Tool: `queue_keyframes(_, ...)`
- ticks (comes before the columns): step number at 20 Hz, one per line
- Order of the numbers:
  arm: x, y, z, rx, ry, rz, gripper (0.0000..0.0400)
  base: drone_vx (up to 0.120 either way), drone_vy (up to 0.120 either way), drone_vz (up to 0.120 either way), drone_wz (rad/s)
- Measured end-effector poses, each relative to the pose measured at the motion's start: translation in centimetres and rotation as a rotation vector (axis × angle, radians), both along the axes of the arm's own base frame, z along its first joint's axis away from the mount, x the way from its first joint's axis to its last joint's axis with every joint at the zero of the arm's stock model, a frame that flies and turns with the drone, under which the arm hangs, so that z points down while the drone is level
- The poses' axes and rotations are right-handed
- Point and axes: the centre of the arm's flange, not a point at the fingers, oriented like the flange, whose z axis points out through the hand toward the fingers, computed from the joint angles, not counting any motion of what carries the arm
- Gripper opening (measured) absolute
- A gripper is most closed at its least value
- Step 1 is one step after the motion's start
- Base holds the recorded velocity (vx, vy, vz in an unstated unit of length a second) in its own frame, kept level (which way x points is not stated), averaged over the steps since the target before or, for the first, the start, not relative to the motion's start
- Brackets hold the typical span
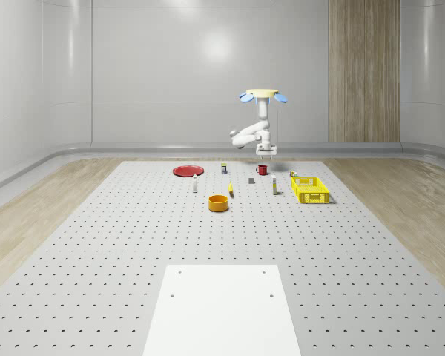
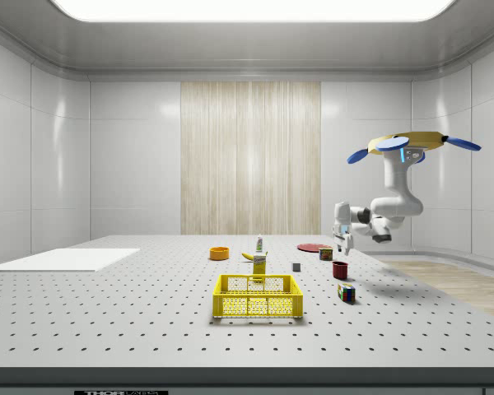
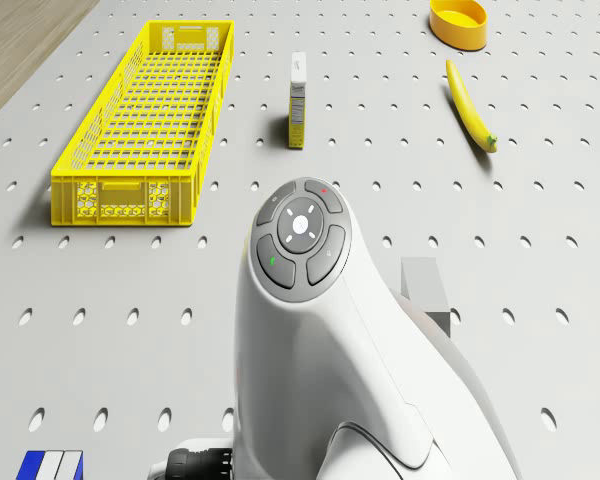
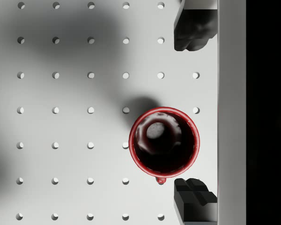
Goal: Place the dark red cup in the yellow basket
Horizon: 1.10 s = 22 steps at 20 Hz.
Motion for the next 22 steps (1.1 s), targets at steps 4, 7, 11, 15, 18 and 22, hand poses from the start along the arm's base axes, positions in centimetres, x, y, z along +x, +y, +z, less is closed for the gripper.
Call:
queue_keyframes(4, 0.0, 0.0, 0.0, -0.002, 0.0, 0.0, 0.04, 0.0, 0.0, -0.12, 0.0)
queue_keyframes(7, 0.0, 0.0, 0.0, -0.003, 0.0, 0.0, 0.04, 0.0, 0.0, -0.12, 0.0)
queue_keyframes(11, 0.0, 0.0, 0.2, -0.004, 0.0, 0.0, 0.04, 0.0, 0.0, 0.0, 0.0)
queue_keyframes(15, 0.0, 0.0, 1.5, -0.004, 0.0, 0.0, 0.04, 0.0, 0.0, 0.0, 0.0)
queue_keyframes(18, 0.0, 0.0, 2.3, -0.004, 0.0, 0.0, 0.04, 0.0, 0.0, 0.0, 0.0)
queue_keyframes(22, 0.0, 0.0, 3.4, -0.004, 0.0, 0.0, 0.04, 0.0, 0.0, 0.0, 0.0)
